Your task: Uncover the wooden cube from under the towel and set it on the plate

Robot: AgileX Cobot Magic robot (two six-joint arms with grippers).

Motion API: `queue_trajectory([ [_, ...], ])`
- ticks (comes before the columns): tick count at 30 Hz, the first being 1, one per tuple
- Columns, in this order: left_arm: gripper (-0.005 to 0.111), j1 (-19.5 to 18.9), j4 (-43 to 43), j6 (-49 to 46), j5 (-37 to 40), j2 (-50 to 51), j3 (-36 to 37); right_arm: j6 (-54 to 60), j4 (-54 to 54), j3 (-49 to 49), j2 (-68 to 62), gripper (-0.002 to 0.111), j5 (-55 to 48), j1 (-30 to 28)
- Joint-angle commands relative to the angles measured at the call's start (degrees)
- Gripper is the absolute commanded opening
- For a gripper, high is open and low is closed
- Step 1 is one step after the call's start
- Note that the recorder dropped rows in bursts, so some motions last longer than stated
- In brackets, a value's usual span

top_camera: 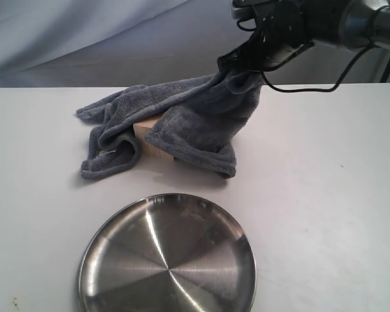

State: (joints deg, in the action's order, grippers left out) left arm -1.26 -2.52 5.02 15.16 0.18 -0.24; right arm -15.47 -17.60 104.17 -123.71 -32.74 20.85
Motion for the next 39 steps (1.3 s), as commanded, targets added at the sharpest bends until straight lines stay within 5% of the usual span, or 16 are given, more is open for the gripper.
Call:
queue_trajectory([
  [1,0.000,-0.1,0.5,0.0,-0.1,-0.2,0.2,-0.1,2.4,-0.1,-1.9,0.000,-5.2,-0.8],
  [4,0.000,-0.1,0.5,0.0,-0.1,-0.2,0.2,1.7,4.1,-0.1,-3.3,0.003,-8.1,-0.8],
  [10,0.000,-0.1,0.5,0.0,-0.1,-0.2,0.2,6.6,8.5,-0.1,-4.7,0.028,-13.1,-0.8],
  [17,0.000,-0.1,0.5,0.0,-0.1,-0.2,0.2,9.5,11.7,-0.1,-4.7,0.039,-20.4,-0.8],
  [24,0.000,-0.1,0.5,0.0,-0.1,-0.2,0.2,16.3,22.6,-0.1,-4.3,0.076,-20.5,-0.8],
  [32,0.000,-0.1,0.5,0.0,-0.1,-0.2,0.2,34.7,25.8,-0.1,2.1,0.078,-22.9,-0.8],
  [39,0.000,-0.1,0.5,0.0,-0.1,-0.2,0.2,45.6,32.2,-0.1,3.5,0.095,-16.2,2.1],
])
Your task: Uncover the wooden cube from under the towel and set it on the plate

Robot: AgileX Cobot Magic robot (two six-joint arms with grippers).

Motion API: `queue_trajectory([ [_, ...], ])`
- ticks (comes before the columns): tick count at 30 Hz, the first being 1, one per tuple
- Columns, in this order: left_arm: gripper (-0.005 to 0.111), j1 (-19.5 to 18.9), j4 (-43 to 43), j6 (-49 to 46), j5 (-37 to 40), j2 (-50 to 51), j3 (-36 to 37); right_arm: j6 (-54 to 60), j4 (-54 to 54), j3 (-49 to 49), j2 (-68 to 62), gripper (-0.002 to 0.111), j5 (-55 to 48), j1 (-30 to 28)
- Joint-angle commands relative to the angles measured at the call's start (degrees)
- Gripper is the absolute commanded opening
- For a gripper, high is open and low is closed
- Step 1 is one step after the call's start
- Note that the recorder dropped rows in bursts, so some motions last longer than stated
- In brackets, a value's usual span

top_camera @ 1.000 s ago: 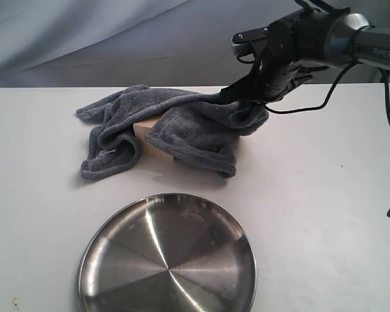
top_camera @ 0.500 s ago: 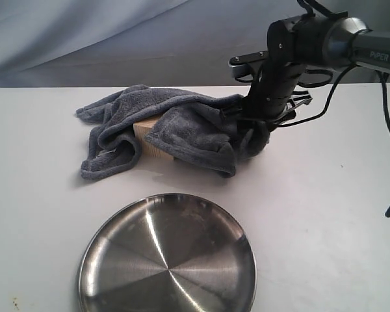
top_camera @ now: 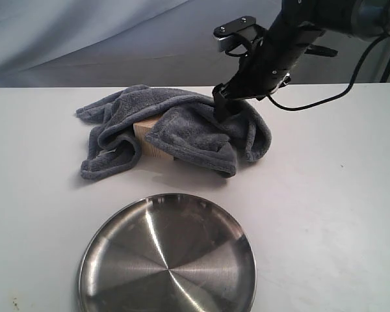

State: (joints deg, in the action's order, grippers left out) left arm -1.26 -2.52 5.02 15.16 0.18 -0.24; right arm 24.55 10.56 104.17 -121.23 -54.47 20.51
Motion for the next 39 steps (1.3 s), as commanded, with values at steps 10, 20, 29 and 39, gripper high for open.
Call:
queue_trajectory([
  [10,0.000,-0.1,0.5,-0.1,-0.1,-0.2,0.2,11.0,-9.3,-0.1,-0.9,0.095,29.9,14.5],
  [20,0.000,-0.1,0.5,-0.1,-0.1,-0.2,0.2,6.8,-18.7,-0.1,-6.4,0.095,32.8,14.8],
  [29,0.000,-0.1,0.5,-0.7,-0.1,-0.2,0.2,6.4,-21.0,-0.1,-9.0,0.090,39.5,14.7],
  [39,0.000,-0.1,0.5,-0.7,-0.1,-0.2,0.2,6.3,-21.0,-0.1,-11.2,0.077,40.0,14.7],
])
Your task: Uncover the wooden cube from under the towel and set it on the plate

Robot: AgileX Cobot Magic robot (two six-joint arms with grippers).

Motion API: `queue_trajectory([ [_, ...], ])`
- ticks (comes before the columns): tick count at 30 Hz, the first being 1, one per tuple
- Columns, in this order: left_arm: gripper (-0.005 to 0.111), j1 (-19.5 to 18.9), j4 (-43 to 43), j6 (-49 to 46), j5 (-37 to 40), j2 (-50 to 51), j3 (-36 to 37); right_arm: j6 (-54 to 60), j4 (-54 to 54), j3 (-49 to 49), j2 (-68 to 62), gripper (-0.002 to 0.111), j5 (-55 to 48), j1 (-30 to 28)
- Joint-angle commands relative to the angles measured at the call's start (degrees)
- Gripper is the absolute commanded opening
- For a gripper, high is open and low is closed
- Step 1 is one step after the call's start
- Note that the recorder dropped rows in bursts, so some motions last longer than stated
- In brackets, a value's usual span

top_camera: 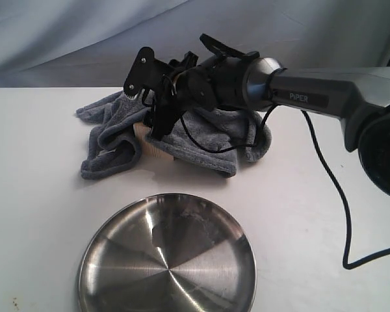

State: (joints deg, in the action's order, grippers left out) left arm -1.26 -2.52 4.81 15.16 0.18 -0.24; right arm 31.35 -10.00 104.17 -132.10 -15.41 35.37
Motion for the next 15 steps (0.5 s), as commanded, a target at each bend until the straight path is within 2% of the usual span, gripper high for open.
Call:
queue_trajectory([
  [1,0.000,-0.1,0.5,-0.5,-0.1,-0.2,0.2,-0.5,-0.5,-0.1,-0.3,0.076,1.1,-0.2],
  [4,0.000,-0.1,0.5,-0.5,-0.1,-0.2,0.2,-0.5,-0.5,-0.1,-0.3,0.069,1.8,-0.2],
  [15,0.000,-0.1,0.5,-0.6,-0.1,-0.2,0.2,-0.6,0.1,-0.1,-0.3,0.031,2.5,-0.2],
])
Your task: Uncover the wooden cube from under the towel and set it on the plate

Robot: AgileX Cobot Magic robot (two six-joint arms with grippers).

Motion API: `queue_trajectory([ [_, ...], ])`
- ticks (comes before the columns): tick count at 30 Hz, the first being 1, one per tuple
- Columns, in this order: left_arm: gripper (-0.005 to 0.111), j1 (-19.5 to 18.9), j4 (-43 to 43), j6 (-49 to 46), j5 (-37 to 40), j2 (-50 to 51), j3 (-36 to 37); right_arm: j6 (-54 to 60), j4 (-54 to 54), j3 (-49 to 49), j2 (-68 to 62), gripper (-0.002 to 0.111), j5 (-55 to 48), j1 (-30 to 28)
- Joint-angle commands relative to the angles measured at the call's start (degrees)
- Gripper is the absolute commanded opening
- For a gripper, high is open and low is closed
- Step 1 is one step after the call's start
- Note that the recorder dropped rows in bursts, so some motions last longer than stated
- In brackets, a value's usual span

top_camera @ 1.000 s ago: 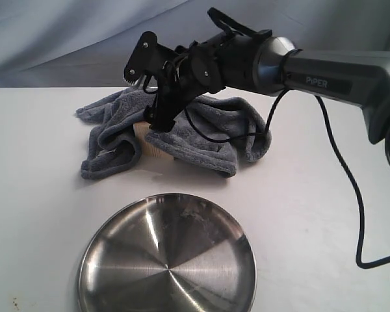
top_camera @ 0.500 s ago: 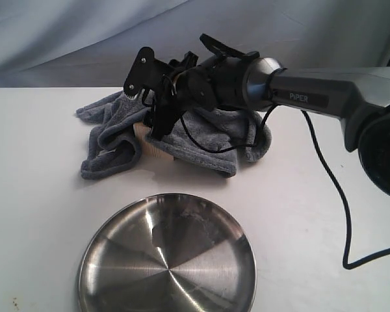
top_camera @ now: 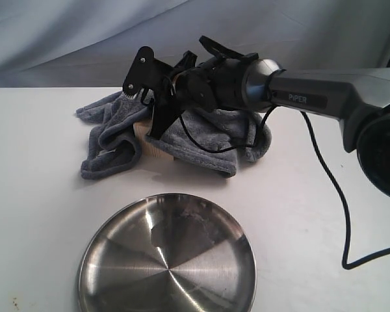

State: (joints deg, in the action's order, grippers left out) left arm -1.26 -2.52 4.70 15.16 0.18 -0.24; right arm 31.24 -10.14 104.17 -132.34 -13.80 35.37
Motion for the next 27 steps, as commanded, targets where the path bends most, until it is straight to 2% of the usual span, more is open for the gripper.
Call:
queue_trajectory([
  [1,0.000,-0.1,0.5,-0.5,-0.1,-0.2,0.2,-0.6,0.3,-0.1,-0.1,0.027,0.8,-0.2],
  [8,0.000,-0.1,0.5,-0.5,-0.1,-0.2,0.2,-3.6,0.3,-0.1,-0.1,0.000,0.6,-0.2],
  [17,0.000,-0.1,0.5,-0.5,-0.1,-0.2,0.2,-6.0,-1.4,-0.1,1.0,0.001,0.7,0.0],
  [18,0.000,-0.1,0.5,-0.5,-0.1,-0.2,0.2,-6.0,-1.4,-0.1,1.3,0.004,0.6,0.0],
  [20,0.000,-0.1,0.5,-0.5,-0.1,-0.2,0.2,-6.0,-1.4,-0.1,2.6,0.023,-1.7,0.0],
  [21,0.000,-0.1,0.5,-0.5,-0.1,-0.2,0.2,-5.7,-1.9,-0.1,3.2,0.038,-3.5,0.0],
  [23,0.000,-0.1,0.5,-0.5,-0.1,-0.2,0.2,-5.6,-4.3,-0.1,3.3,0.057,-5.1,0.0],
  [25,0.000,-0.1,0.5,-0.5,-0.1,-0.2,0.2,-5.6,-4.5,-0.1,2.4,0.066,-6.7,0.0],
  [27,0.000,-0.1,0.5,-0.5,-0.1,-0.2,0.2,-5.6,-7.0,-0.1,1.2,0.068,-5.9,0.0],
])
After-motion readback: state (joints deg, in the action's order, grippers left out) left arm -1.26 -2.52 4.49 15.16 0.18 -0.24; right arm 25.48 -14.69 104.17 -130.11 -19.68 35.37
